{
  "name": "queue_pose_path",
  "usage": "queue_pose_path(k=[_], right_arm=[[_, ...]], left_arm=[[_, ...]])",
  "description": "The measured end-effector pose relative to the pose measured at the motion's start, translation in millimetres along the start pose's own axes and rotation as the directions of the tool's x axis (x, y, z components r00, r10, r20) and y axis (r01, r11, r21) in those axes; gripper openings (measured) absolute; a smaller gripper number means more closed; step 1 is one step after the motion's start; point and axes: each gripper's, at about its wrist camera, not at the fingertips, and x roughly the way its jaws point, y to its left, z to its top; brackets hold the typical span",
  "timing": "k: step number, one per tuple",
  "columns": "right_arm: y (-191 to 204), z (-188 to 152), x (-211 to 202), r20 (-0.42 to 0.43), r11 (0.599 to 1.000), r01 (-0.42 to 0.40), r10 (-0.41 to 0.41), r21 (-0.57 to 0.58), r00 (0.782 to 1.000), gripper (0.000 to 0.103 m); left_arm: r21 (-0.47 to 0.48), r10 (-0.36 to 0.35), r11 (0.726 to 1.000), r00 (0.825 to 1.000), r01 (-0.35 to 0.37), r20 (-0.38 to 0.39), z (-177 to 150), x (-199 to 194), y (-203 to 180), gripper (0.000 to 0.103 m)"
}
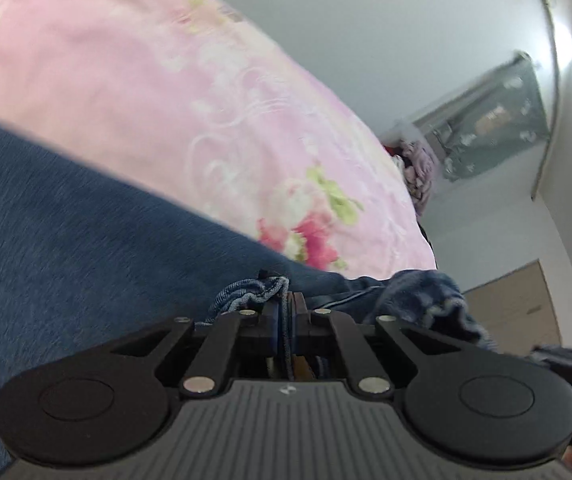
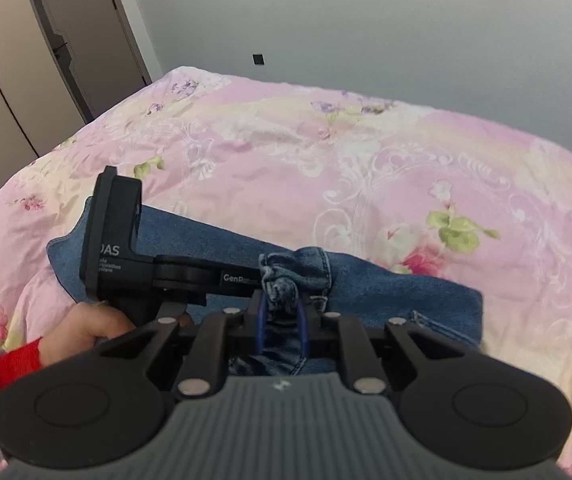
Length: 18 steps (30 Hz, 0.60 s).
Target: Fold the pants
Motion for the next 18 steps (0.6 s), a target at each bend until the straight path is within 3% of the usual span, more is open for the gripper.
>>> queue_pose_path(k=[4,9,11,16,18], right_arm=[[5,-5,51,-0.07,0.999,-0.021,0.023,0.039,0.997,0.011],[5,-14,94,-0.112,0.994,-0.039,0.05,0.101,0.992,0.011],[2,-17,108,-0.125,0.992,-0.038,0.053,0.122,0.991,0.012],[-3,-24,132,-0.133,0.987,-0.019,0.041,0.161,0.99,0.012],[-3,-24,132,-0.124,0.983,-0.01,0.033,0.184,0.992,0.013]], left_arm=[[-0.05,-0.02,0.999,0.998,0.017,-0.063,0,-12,23,0.007],[0.028,0.086,0.996,0.992,-0.084,-0.09,-7,-34,26,0.017],[0.037,0.124,0.992,0.989,-0.122,-0.075,-8,-47,29,0.031],[0.046,0.169,0.985,0.984,-0.166,-0.048,-14,-77,25,0.048],[0.022,0.147,0.989,0.989,-0.146,-0.035,-21,-84,21,0.055]])
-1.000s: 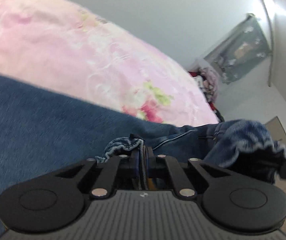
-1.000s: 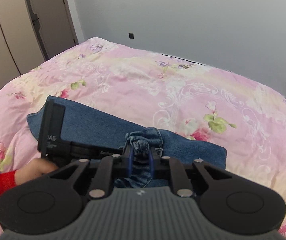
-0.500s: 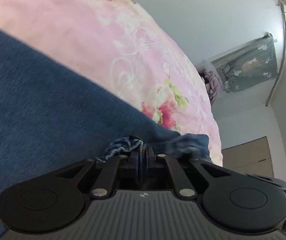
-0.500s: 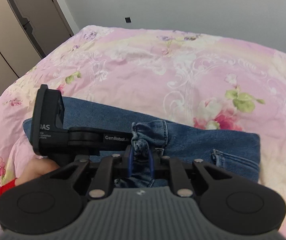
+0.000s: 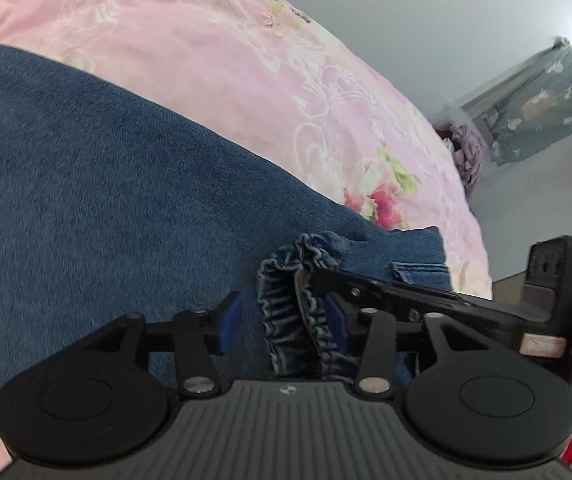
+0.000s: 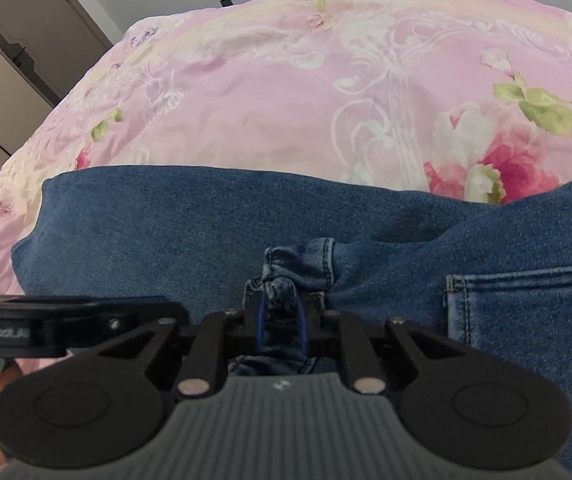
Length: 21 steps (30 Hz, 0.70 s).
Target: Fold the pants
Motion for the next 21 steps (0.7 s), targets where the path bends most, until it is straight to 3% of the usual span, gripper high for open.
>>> queue_pose_path(k=[3,5,8,10,13,16,21], right_arm=[[-2,1,-9,0.02,0.999,-0.02,0.019,0.033,1.0,0.017],[-3,2,-21,0.046,0.998,-0.05,0.048,0.041,0.998,0.031],[4,2,-48,0.083,0.997,-0.069,0.066,0.027,0.994,0.04],[9,1,-70,0.113,0.998,-0.065,0.066,-0.014,0.991,0.04],[9,-9,-108,0.171,0.997,-0.027,0.039,-0.07,0.984,0.042],[-6,-28,-138,0.211,0.996,0.032,-0.015,-0.079,0.977,0.043],[-53,-70,-157,0.208,0.996,0.087,-0.079,-0.031,0.975,0.043]], left_arm=[[0.012,-0.021,1.0,1.0,0.021,0.009,-14,-3,-12,0.06],[0.033,0.016,0.999,1.0,-0.016,0.027,-21,-4,-20,0.06],[0.045,0.021,0.999,0.999,-0.023,0.028,-28,-4,-28,0.06],[0.045,0.03,0.998,0.999,-0.032,0.043,-33,-4,-33,0.062],[0.007,0.016,1.0,0.996,-0.017,0.083,-41,-2,-36,0.078],[-0.059,-0.019,0.998,0.994,0.026,0.105,-46,4,-35,0.087],[-0.118,0.01,0.993,0.992,0.005,0.125,-49,24,-34,0.089]])
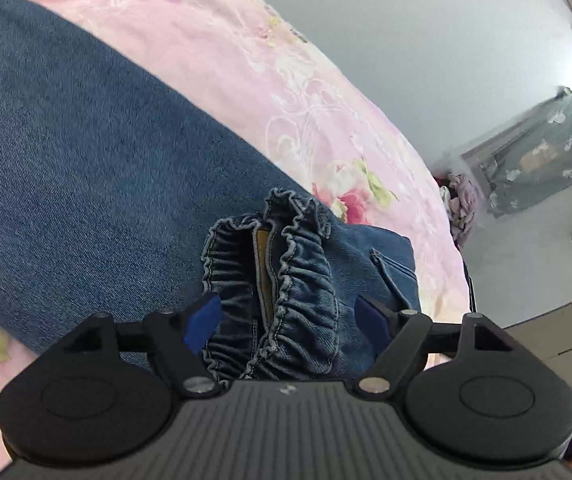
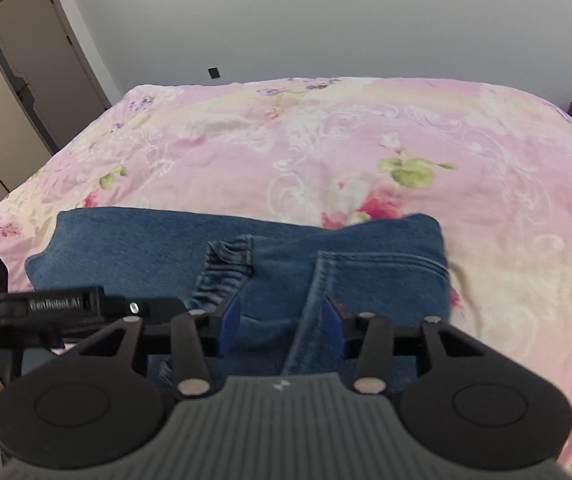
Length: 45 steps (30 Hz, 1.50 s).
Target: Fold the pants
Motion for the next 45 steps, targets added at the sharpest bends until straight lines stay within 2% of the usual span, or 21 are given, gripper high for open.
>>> queue_pose_path(k=[3,6,9,13,16,21,22,23,24,26,29,30,31,32,33,36,37,39,40,41,45], right_arm=[[-23,-20,-2,-0.02,0.999,0.002,-0.002,0.039,1.0,0.043],[-33,-34,4,-0.035,0.999,0.017,-0.016,0.04,0.999,0.043],[-35,-43,16,-0.049,0.999,0.009,-0.007,0.034,0.999,0.043],[-29,-53,33,-0.071,1.0,0.014,-0.013,0.006,0.997,0.045],[-31,-59,41,-0.073,1.0,0.006,-0.004,0.018,0.997,0.045],[-41,-61,43,-0.067,0.997,-0.027,0.031,0.065,0.997,0.045],[-42,-59,44,-0.07,0.997,-0.033,0.038,0.071,0.997,0.045],[-43,-59,44,-0.072,0.996,-0.037,0.042,0.076,0.997,0.045],[-43,-58,44,-0.075,0.996,-0.039,0.045,0.081,0.996,0.045],[-44,-57,44,-0.08,0.996,-0.042,0.048,0.082,0.996,0.045],[-46,-57,45,-0.083,0.995,-0.046,0.053,0.083,0.995,0.045],[-47,-57,45,-0.081,0.994,-0.052,0.06,0.093,0.995,0.045],[-48,-57,45,-0.082,0.992,-0.06,0.069,0.107,0.994,0.045],[-50,-57,46,-0.082,0.991,-0.065,0.075,0.12,0.994,0.045],[-50,-57,45,-0.081,0.99,-0.067,0.077,0.125,0.994,0.045],[-51,-58,44,-0.084,0.991,-0.072,0.081,0.114,0.993,0.045],[-50,-58,44,-0.085,0.991,-0.071,0.081,0.114,0.993,0.045],[-50,-58,44,-0.086,0.991,-0.07,0.08,0.117,0.993,0.045],[-51,-58,44,-0.084,0.99,-0.072,0.082,0.12,0.993,0.045],[-51,-58,43,-0.081,0.989,-0.073,0.084,0.125,0.993,0.045],[-52,-57,34,-0.076,0.987,-0.084,0.095,0.134,0.993,0.045]], left_arm=[[-0.026,0.024,0.999,1.0,-0.024,-0.002,-2,12,4,0.089],[-0.059,0.045,0.997,0.999,-0.044,0.011,-4,19,14,0.098],[-0.065,0.037,0.997,0.999,-0.036,0.018,-6,23,19,0.099],[-0.064,0.066,0.996,0.998,-0.066,-0.011,-7,35,25,0.1],[-0.093,0.076,0.993,0.997,-0.078,-0.024,-6,43,27,0.1],[-0.084,0.084,0.993,0.996,-0.085,-0.02,-5,55,22,0.098],[-0.079,0.084,0.993,0.996,-0.085,-0.016,-5,56,20,0.09],[-0.084,0.057,0.995,0.998,-0.058,-0.019,-5,55,17,0.075],[-0.098,0.05,0.994,0.999,-0.051,-0.016,-4,52,15,0.073],[-0.059,0.029,0.998,1.0,-0.029,-0.001,-2,46,0,0.049],[0.008,0.034,0.999,0.999,-0.034,-0.001,2,47,-10,0.048],[-0.012,0.049,0.999,0.999,-0.05,-0.018,3,52,-6,0.048],[-0.061,0.041,0.997,0.999,-0.043,-0.036,5,58,2,0.057],[-0.1,0.035,0.994,0.998,-0.039,-0.045,5,63,9,0.072],[-0.123,0.023,0.992,0.999,-0.028,-0.04,3,67,14,0.074],[-0.087,0.031,0.996,1.0,-0.031,-0.005,-5,72,12,0.078],[-0.087,0.034,0.996,0.999,-0.034,-0.002,-5,72,11,0.076],[-0.089,0.038,0.995,0.999,-0.038,0.001,-3,71,6,0.064],[-0.082,0.037,0.996,0.999,-0.036,0.005,-3,70,3,0.049],[-0.064,0.048,0.997,0.999,-0.047,0.015,-2,68,-7,0.045],[0.021,0.095,0.995,0.994,-0.096,0.058,-3,59,-35,0.038]])
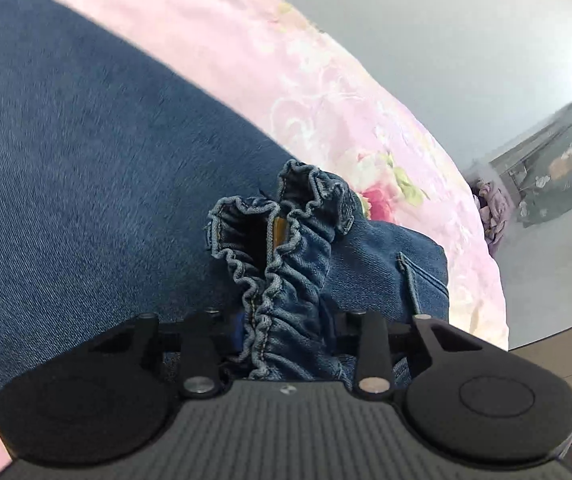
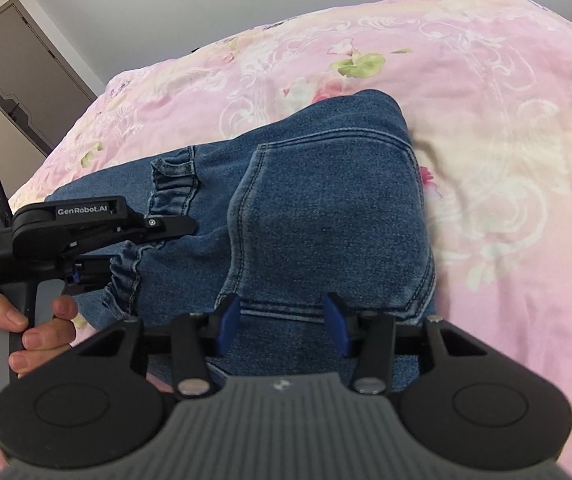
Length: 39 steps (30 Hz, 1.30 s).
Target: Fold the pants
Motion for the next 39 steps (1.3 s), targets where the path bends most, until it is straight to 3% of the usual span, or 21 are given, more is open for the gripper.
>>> queue_pose_path(k=[7,14,19,25,27,33,39], right_arm=[[-3,-3,-38,0.057,1.0,0.006,-0.007,0.018,0.998,0.044],[4,-3,-70,0.079,0.999,0.021,-0.023,0.027,0.997,0.044],[27,-7,-70,0.051,1.0,0.019,-0.018,-0.022,0.999,0.045],[63,-6,-59,0.023,0.998,-0.041,0.042,-0.057,0.999,0.045],[79,-6,-52,0.012,0.995,-0.064,0.065,-0.075,0.998,0.045],[132,-12,-22,-0.036,0.985,-0.096,0.091,-0.14,0.995,0.045],[163,-13,6,-0.068,0.981,-0.1,0.09,-0.168,0.994,0.045]], left_arm=[[0.143,-0.011,0.99,1.0,0.008,0.021,18,-39,-44,0.035],[0.314,0.016,0.949,0.996,-0.041,0.082,40,-102,-99,0.034],[0.391,0.042,0.915,0.988,-0.098,0.149,65,-157,-104,0.034],[0.449,0.14,0.863,0.963,-0.233,0.23,100,-221,-82,0.033],[0.439,0.171,0.858,0.954,-0.268,0.247,110,-233,-66,0.033],[0.353,0.213,0.884,0.936,-0.308,0.282,137,-259,-5,0.033],[0.291,0.248,0.9,0.93,-0.325,0.272,161,-265,71,0.033]])
